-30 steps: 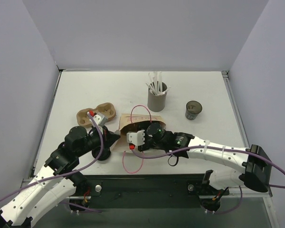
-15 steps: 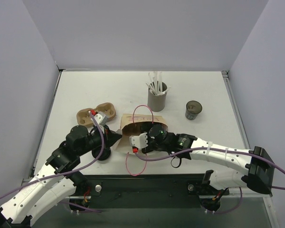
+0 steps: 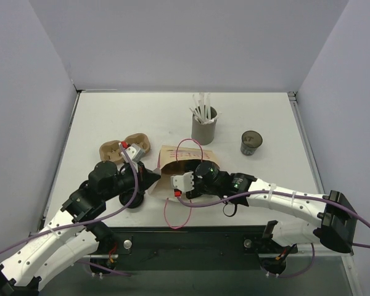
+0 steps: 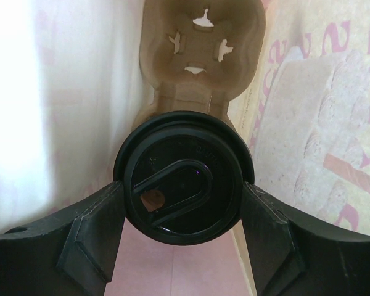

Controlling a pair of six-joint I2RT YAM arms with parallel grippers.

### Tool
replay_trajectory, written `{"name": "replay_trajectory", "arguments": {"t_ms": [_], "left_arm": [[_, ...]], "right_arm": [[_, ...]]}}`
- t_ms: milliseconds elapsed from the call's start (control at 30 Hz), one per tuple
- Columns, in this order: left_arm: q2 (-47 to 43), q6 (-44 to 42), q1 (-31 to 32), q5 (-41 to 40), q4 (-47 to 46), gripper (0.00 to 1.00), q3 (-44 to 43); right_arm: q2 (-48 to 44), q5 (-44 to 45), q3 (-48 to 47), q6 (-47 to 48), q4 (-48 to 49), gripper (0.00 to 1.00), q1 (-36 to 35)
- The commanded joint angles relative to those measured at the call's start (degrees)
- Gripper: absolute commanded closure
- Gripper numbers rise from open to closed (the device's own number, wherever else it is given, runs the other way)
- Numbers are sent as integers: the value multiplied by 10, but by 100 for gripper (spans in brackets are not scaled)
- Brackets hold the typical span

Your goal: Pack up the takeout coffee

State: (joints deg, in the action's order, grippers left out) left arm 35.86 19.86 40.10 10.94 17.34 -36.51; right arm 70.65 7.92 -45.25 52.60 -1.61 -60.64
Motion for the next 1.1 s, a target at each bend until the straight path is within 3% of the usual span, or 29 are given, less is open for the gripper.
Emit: {"name": "replay_trajectory", "arguments": {"t_ms": [0, 1067], "left_arm": [[9, -10, 2, -10, -3, 100, -30], [35, 0, 4, -11, 19, 100, -44]], "right_arm": [[-3, -2, -1, 2, -24, 56, 20], [37, -42, 14, 34, 60, 56, 71]]}}
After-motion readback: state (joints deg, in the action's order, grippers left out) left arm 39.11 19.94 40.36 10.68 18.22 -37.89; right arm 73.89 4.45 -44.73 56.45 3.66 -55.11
